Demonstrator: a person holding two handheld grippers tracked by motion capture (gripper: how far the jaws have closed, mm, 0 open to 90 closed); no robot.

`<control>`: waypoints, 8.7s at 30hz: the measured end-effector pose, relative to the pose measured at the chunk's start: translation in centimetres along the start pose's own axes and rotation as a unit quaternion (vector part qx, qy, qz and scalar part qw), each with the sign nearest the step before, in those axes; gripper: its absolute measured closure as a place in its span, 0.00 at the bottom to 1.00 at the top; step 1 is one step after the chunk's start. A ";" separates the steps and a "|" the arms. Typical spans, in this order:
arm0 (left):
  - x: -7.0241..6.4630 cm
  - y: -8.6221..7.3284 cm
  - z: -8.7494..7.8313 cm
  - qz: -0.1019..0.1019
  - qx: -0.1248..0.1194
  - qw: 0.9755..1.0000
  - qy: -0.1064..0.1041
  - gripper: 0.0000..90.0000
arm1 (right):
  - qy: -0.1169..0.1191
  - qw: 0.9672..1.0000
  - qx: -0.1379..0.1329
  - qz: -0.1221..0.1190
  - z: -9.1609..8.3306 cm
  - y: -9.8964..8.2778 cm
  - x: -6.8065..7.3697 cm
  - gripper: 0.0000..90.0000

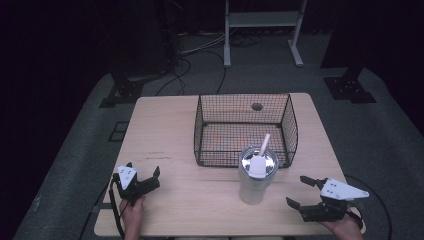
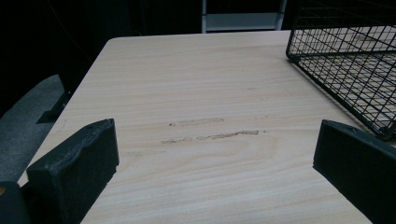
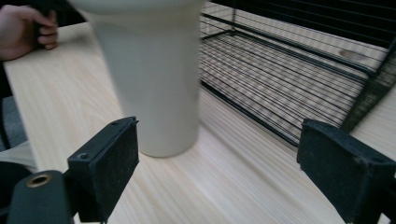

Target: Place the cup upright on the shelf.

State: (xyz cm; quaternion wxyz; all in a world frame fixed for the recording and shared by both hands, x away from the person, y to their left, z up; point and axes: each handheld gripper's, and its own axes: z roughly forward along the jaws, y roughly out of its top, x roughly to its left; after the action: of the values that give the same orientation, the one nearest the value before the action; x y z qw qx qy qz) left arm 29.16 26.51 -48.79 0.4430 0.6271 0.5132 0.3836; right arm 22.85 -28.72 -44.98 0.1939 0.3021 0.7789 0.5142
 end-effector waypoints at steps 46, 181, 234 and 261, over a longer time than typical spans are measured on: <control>0.0 0.0 0.0 0.004 -0.001 1.000 -0.002 0.00 | 0.038 0.999 -0.022 -0.004 8.7 3.2 3.7 0.05; 0.2 0.0 0.0 -0.006 -0.006 1.000 -0.007 0.00 | 0.150 0.988 -0.010 -0.026 28.6 15.9 -7.3 0.10; 0.0 0.0 0.0 0.003 -0.004 1.000 -0.007 0.00 | 0.138 0.989 0.017 -0.048 27.7 14.2 -8.7 0.09; -0.1 0.0 0.0 0.008 -0.003 1.000 -0.006 0.00 | 0.131 0.989 0.021 -0.058 26.0 14.3 -8.8 0.09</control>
State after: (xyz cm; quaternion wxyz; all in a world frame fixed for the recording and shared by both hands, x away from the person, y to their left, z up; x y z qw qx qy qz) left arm 29.14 26.41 -48.83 0.4446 0.6319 0.5049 0.3849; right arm 49.17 -12.66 -42.25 0.1134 0.1905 0.8242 0.5211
